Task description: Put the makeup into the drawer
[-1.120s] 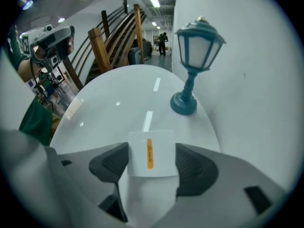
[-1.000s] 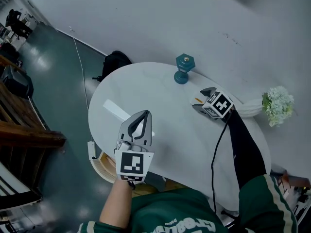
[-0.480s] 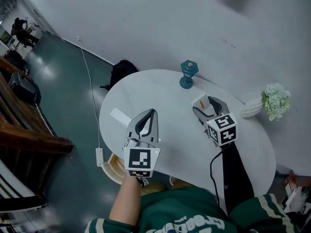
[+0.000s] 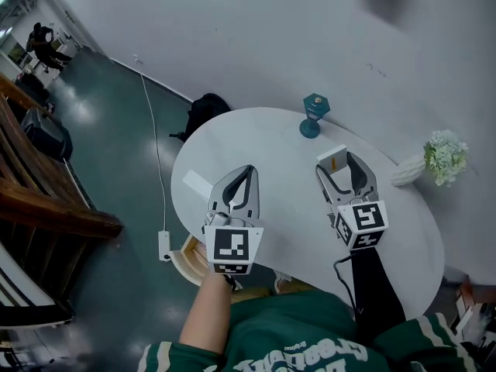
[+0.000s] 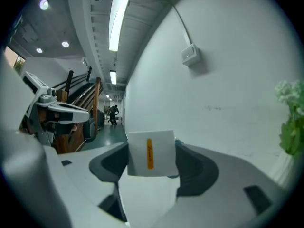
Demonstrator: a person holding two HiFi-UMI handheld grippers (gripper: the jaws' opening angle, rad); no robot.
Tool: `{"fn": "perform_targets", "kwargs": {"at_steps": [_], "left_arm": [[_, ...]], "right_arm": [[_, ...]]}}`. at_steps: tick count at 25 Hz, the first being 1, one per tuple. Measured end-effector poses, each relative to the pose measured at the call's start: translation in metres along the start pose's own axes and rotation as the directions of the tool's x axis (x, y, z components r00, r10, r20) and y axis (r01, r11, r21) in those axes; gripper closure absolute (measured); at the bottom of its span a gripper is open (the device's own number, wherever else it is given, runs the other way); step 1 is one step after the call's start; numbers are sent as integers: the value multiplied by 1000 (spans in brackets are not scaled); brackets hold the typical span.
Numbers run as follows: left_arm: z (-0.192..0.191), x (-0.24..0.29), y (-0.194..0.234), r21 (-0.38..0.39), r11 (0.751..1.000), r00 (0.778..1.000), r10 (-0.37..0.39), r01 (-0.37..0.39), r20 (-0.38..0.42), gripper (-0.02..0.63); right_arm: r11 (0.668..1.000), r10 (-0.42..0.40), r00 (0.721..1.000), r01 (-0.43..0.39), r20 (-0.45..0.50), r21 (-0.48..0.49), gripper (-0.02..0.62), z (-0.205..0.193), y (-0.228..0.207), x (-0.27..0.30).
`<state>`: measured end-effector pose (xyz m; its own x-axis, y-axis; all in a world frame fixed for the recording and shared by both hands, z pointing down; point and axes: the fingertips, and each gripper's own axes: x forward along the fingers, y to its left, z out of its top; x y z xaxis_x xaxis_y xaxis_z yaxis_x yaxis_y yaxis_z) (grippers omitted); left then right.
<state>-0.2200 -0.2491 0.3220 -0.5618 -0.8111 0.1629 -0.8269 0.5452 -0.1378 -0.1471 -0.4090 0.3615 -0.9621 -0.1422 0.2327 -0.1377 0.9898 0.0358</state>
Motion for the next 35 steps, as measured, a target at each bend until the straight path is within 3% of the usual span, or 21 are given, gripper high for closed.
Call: {"fn": "perform_targets", "kwargs": {"at_steps": [7, 15, 27, 35], "left_arm": [[-7, -43, 36, -2, 1000, 1000, 26, -26, 2, 607], [-30, -121, 108, 10, 996, 996, 88, -87, -29, 607], [-63, -234, 195, 17, 978, 976, 209, -208, -59, 607], [-77, -289, 226, 29, 963, 960, 270, -269, -72, 607]], "right_arm": [[999, 31, 999, -31, -19, -25, 278, 4, 56, 8], [989, 138, 990, -138, -14, -42, 278, 11, 175, 15], [950, 305, 952, -304, -2, -71, 278, 17, 337, 18], [923, 376, 927, -373, 15, -91, 278, 20, 401, 18]]}}
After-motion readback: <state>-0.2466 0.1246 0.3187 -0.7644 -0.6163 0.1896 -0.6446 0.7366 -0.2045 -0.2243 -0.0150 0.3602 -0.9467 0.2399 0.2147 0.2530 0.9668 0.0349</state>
